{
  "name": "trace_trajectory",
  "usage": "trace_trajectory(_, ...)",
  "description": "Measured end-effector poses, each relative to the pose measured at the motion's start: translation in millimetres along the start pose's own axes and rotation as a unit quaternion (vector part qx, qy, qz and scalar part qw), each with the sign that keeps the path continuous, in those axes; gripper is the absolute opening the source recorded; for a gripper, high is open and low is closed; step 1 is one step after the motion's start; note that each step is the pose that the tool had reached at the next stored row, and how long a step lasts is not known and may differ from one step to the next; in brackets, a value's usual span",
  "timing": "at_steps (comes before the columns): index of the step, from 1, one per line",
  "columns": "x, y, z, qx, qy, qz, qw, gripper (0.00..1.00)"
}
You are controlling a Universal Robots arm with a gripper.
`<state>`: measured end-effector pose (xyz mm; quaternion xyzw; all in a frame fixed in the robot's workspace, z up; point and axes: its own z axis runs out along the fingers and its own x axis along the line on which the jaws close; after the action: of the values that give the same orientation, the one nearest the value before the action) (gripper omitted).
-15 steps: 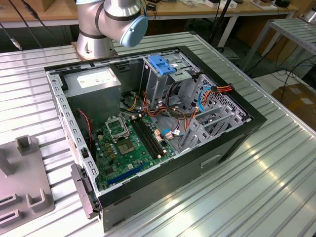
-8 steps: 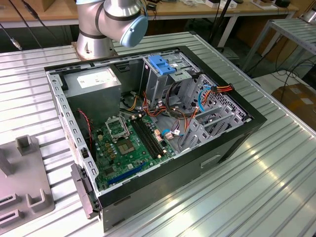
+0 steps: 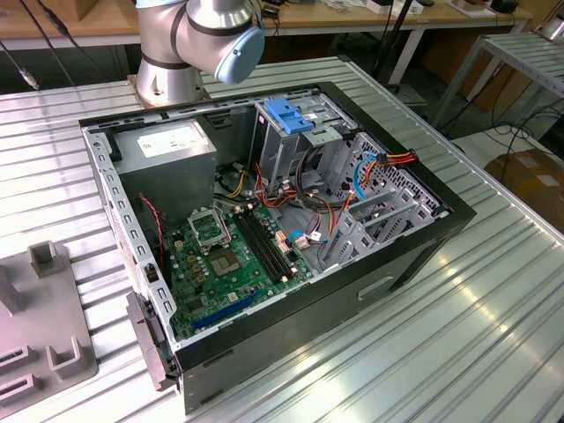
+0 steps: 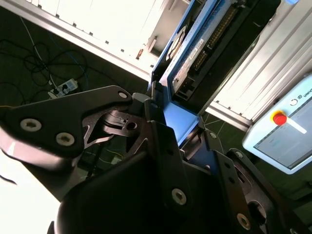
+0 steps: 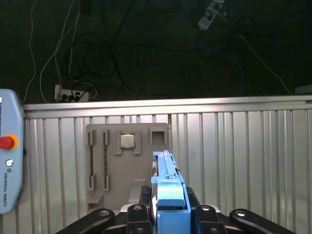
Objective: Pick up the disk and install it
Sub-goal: 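Pick up the disk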
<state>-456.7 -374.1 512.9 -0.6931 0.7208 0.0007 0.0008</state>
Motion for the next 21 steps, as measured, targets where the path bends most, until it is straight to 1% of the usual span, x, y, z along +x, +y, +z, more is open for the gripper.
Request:
trace_trajectory(5, -0.3, -6.4, 0.0, -0.0001, 0.0, 0.0, 1.0, 0.37)
trace_trajectory(12, -0.8, -21.1, 0.0, 0.0, 0.0, 0.0, 1.0, 0.37)
trace_trajectory(21, -1.4, -36.1, 0.0, 0.0, 0.0, 0.0, 1.0, 0.37)
